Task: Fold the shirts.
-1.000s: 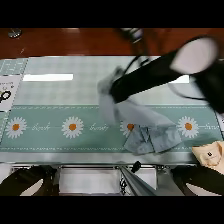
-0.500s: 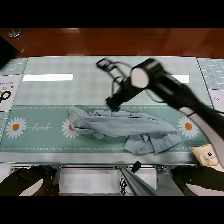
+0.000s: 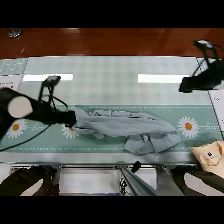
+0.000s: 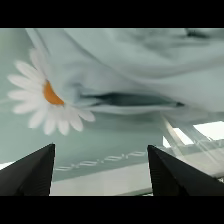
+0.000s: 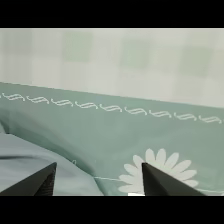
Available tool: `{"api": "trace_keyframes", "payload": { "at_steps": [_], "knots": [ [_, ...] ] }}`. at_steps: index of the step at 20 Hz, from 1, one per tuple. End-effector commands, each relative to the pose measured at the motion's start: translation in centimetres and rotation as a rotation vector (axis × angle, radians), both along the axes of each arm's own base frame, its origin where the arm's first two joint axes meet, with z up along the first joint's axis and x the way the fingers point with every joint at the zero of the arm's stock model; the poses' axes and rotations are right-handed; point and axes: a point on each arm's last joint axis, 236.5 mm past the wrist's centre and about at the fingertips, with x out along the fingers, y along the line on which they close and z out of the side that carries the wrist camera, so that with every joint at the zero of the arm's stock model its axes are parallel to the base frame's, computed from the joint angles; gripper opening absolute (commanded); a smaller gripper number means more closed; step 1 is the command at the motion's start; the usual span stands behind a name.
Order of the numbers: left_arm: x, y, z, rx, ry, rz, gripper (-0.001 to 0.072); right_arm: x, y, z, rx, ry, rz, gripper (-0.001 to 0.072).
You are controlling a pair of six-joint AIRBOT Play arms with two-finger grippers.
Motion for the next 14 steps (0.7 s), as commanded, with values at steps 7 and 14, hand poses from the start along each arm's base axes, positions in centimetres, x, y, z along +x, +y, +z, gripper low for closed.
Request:
{"api": "trace_keyframes", "payload": {
  "at_steps": [7,14],
  "knots": [
    [-1.0,1.8,-7.4,-0.156,0.077,0.275,0.0707,-2.5,-2.2,-3.5,0.229,0.023,-0.160,0.0588],
    [0.6,3.2,-7.2,-0.384,0.052,0.375,0.0706,-2.1,-2.0,-3.4,0.242,0.009,-0.162,0.0589]
  ]
}}
